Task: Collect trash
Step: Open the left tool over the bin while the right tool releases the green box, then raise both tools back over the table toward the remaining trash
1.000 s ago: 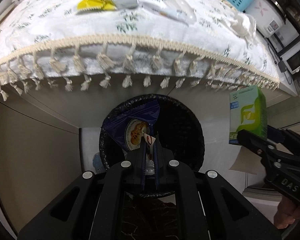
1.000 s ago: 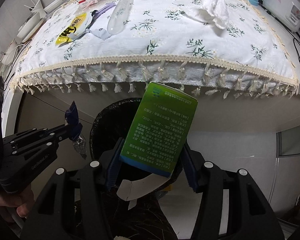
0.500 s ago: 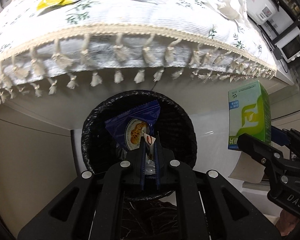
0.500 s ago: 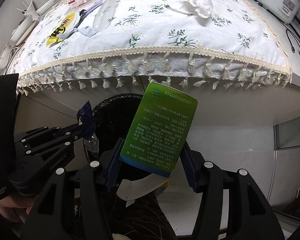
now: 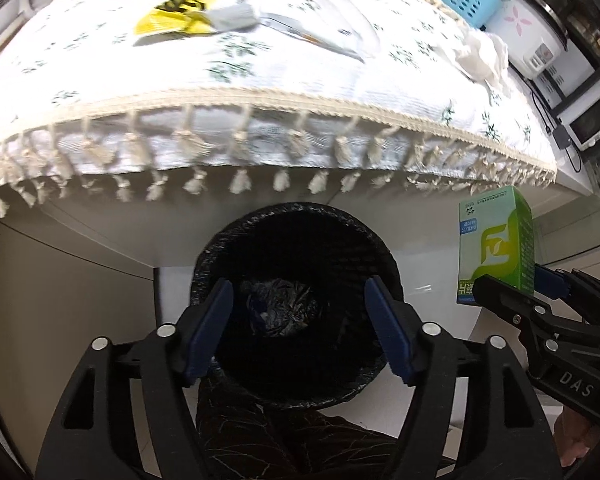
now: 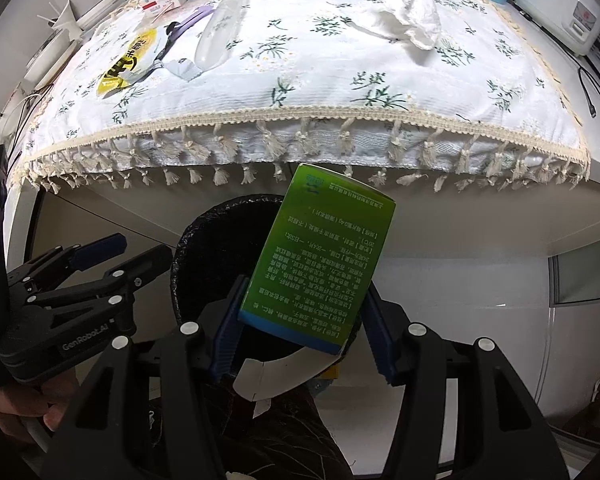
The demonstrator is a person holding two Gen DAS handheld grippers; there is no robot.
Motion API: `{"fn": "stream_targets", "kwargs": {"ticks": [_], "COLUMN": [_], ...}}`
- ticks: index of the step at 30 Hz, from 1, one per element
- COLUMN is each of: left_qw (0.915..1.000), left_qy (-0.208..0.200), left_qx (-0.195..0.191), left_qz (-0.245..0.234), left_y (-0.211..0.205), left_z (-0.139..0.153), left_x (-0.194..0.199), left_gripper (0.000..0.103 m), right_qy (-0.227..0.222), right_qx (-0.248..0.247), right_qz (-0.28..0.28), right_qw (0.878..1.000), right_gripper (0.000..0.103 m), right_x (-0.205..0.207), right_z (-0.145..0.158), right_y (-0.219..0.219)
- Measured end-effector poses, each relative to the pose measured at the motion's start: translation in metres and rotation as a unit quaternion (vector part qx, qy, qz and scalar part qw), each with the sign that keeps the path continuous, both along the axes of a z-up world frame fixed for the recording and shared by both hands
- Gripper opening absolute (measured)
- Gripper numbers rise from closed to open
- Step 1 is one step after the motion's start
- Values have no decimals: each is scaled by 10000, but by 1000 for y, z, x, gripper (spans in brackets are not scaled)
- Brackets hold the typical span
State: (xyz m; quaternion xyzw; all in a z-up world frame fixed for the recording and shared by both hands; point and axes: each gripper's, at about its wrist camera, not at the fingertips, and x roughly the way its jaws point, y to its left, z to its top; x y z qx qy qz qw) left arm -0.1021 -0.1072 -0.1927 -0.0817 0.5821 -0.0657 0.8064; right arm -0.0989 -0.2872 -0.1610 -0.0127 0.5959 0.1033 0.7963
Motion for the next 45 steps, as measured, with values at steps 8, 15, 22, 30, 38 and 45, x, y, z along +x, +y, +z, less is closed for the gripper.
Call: {"fn": "stream_targets", "kwargs": {"ticks": [8, 15, 22, 30, 38, 45], "left_qw": [9992, 9988, 9984, 9976, 9975, 9975], "left_qy": [-233, -282, -199, -161, -152, -240], "left_qx": [176, 296, 367, 456, 441, 451], "left_qz": [261, 273, 370, 487, 533, 489], "left_y": [25, 40, 56, 65, 66, 62], "left_z": [11, 15, 18, 19, 25, 44], "left_x": [-12, -20, -23, -21, -16, -9], "left_gripper": [91, 94, 94, 94, 94, 94], "right_qy": [9, 53, 114, 154, -56, -416], "right_qx": [25, 50, 19, 14, -9, -26], "right_qz": [147, 258, 363, 422, 274, 106], "right_qw": [9999, 9996, 9993, 9990, 9996, 9991], "right_gripper": [52, 52, 52, 55, 75, 87], "right_x": [5, 7, 11, 17, 23, 25], "right_z": [-2, -9, -17, -22, -6, 24], "right_y": [17, 33, 48, 63, 52, 35]}}
